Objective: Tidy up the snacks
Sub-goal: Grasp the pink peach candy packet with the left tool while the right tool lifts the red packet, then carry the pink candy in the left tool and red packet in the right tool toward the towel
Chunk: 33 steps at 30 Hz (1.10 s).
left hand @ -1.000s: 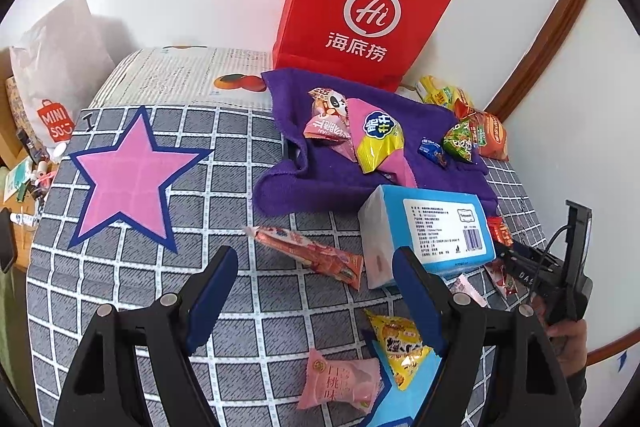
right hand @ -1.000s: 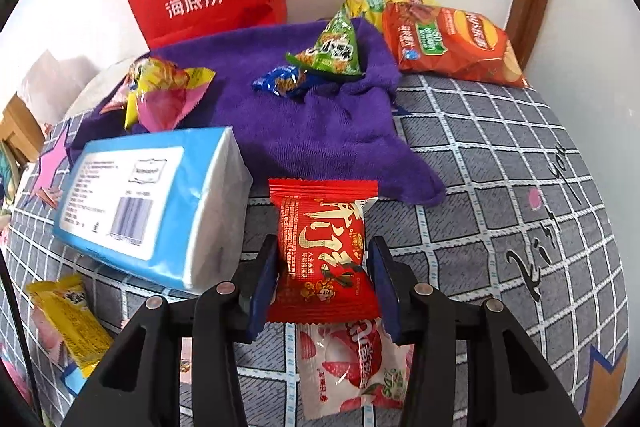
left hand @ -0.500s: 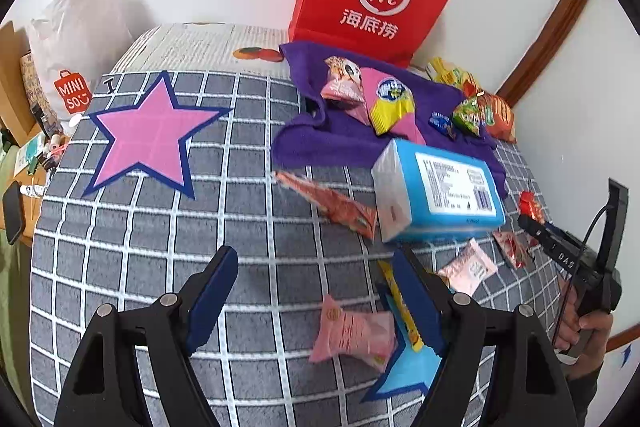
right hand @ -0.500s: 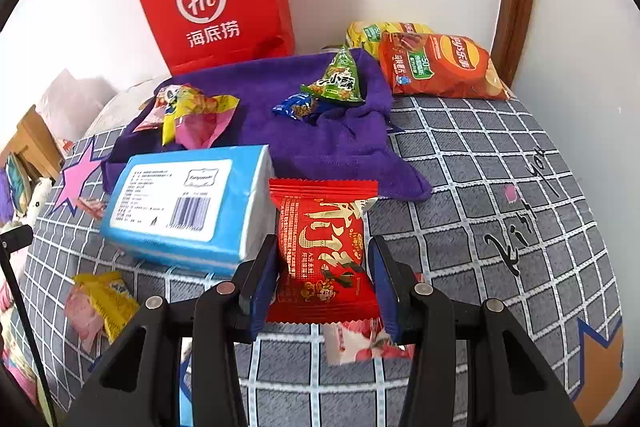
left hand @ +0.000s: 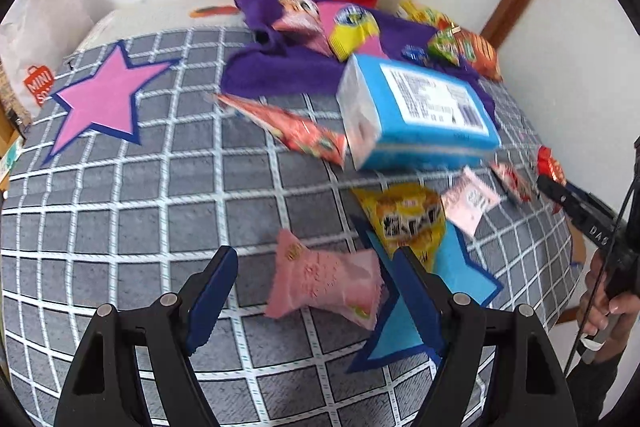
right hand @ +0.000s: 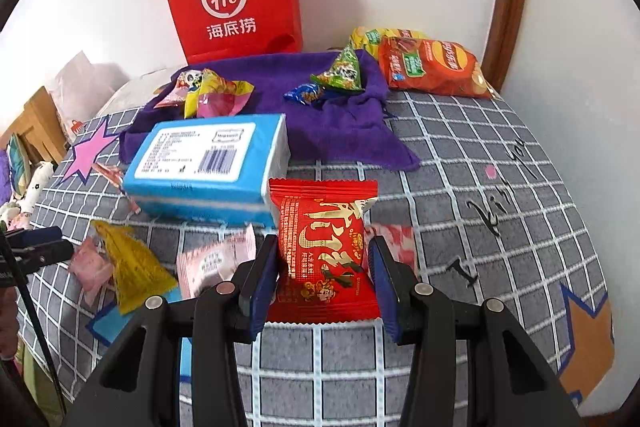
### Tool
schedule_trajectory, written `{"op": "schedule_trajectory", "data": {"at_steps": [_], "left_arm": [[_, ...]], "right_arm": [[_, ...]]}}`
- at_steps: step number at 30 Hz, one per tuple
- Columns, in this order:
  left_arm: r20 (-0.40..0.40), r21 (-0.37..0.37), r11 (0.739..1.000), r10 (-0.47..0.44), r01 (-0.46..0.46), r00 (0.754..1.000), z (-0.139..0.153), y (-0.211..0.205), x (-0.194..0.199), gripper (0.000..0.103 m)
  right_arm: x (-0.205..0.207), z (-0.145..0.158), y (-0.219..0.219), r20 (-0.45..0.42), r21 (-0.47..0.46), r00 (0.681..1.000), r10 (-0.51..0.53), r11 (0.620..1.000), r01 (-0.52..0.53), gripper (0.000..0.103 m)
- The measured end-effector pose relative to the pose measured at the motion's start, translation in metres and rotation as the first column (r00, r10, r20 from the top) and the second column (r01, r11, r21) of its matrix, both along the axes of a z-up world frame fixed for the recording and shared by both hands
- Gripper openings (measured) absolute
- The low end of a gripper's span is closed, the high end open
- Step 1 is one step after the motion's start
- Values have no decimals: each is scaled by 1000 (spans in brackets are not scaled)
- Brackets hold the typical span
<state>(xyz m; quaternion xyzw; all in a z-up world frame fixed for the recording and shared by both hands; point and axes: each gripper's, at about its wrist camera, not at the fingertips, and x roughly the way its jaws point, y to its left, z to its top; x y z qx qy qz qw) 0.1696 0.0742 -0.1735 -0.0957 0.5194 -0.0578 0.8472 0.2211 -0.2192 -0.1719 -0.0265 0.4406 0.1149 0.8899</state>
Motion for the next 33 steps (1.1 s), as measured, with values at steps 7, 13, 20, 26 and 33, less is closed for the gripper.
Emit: {"op": "schedule_trajectory", "data": {"at_steps": [7,13,20,26,33], "left_arm": [[-32,27,998,-61,62,998,-17,-12,0,79],[-39,93,988,-122,125,992,-28,-24,2,79],[-16,189,965,-181,181,983,-34,-36,2,79],[-2,174,964,-206,203,979,-32,-32,1,76],[6,171,963,-212,208,977,-30,-24,0,55]], "right_arm": [[-18,-4,-5,-7,32,999,-34,999,34,45],[-34,-8,-6,-13,22,998,-55,998,56,45],[-44,-10,-8,-14,-14,994,-112,994,111,45],[-53,-8,-12,-11,-31,985,-173,984,173,45],[-64,2,-16,11,-28,966,-259,965,260,39]]}}
